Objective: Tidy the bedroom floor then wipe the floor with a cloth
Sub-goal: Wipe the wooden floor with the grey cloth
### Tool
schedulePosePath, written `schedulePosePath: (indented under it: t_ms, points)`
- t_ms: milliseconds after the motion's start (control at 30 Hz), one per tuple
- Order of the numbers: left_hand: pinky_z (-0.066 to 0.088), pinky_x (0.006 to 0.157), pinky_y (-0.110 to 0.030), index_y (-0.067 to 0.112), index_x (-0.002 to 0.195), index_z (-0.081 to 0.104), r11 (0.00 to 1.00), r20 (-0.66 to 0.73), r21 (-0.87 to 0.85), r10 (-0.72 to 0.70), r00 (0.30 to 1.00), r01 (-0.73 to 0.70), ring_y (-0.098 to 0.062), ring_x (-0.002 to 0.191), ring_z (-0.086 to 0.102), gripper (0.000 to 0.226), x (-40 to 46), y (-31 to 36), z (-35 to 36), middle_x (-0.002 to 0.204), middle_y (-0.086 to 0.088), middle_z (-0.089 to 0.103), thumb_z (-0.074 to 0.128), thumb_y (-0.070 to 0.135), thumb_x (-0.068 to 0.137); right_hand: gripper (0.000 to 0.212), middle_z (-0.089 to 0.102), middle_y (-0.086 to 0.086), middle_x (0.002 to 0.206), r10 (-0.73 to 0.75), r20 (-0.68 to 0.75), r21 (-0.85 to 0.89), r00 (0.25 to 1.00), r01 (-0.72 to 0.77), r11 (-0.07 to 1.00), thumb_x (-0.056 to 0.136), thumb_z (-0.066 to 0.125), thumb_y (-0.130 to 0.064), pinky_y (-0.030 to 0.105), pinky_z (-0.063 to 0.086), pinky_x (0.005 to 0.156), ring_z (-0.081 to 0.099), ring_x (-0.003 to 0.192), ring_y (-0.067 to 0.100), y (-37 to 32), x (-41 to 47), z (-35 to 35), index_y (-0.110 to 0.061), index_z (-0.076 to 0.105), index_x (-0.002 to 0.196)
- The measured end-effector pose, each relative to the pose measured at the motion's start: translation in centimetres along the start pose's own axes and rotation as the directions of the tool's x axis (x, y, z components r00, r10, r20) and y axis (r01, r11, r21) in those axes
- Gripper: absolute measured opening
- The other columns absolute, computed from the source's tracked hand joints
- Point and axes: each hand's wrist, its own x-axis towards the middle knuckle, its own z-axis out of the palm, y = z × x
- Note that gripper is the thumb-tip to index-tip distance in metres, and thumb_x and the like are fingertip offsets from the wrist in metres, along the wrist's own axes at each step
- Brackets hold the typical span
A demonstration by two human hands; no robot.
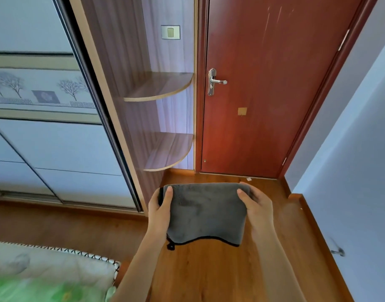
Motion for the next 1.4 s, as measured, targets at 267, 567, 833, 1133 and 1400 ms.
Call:
schedulePosePath:
  t_ms: [267,567,833,1133,1400]
  points:
    - [0.046,0.089,-0.04,0.019,0.098,0.062,1.0,-0.092,0.001,-0.024,0.996,0.024,-0.021,0.096,0.058,0.028,10.1,-0.6,2.3,0.095,-0.006,0.063,0.042,0.038,0.097,0.023,0.066,-0.006,0.101,0.068,0.081,0.029,0.994,-0.07,0.997,0.09,0.061,-0.014,0.025,0.052,0.08,0.06,0.096,0.011,0.6,10.5,4.8,-0.015,0.064,0.113]
    - [0.042,0.073,-0.029,0.014,0.087,0.061,0.998,-0.07,-0.014,0.062,0.996,-0.063,-0.016,0.082,0.055,0.029,26.6,2.4,4.4,0.084,-0.005,0.059,0.041,0.032,0.098,0.023,0.067,-0.002,0.101,0.016,0.091,0.058,0.996,-0.021,0.998,0.09,0.06,-0.009,0.021,0.05,0.076,0.062,0.096,0.013,-1.2,24.8,13.6,-0.011,0.065,0.112]
    - [0.041,0.074,-0.025,0.013,0.095,0.059,0.993,-0.1,-0.005,0.12,0.988,-0.121,-0.015,0.086,0.055,0.034,39.2,6.0,5.3,0.09,-0.006,0.059,0.035,0.037,0.099,0.021,0.067,-0.003,0.1,-0.056,0.092,0.076,0.994,0.049,0.996,0.091,0.059,-0.011,0.037,0.054,0.085,0.062,0.096,0.015,-4.4,35.2,20.9,-0.012,0.066,0.11]
    - [0.039,0.069,-0.029,0.004,0.085,0.06,0.979,-0.214,-0.014,0.194,0.957,-0.201,-0.014,0.074,0.051,0.035,47.6,8.1,7.4,0.079,-0.01,0.058,0.04,0.028,0.099,0.019,0.066,-0.008,0.095,-0.075,0.148,0.118,0.986,0.058,0.991,0.092,0.056,-0.007,0.021,0.049,0.076,0.06,0.092,0.008,-4.9,44.5,25.6,-0.012,0.065,0.107]
    - [0.039,0.069,-0.022,0.006,0.079,0.056,0.926,-0.349,0.057,0.369,0.862,-0.373,-0.007,0.071,0.047,0.025,56.5,11.1,8.9,0.073,-0.002,0.053,0.044,0.018,0.097,0.019,0.069,0.0,0.098,-0.139,0.277,0.244,0.951,0.07,0.967,0.089,0.058,-0.002,0.02,0.047,0.076,0.062,0.09,0.008,-8.0,56.4,31.6,-0.008,0.067,0.105]
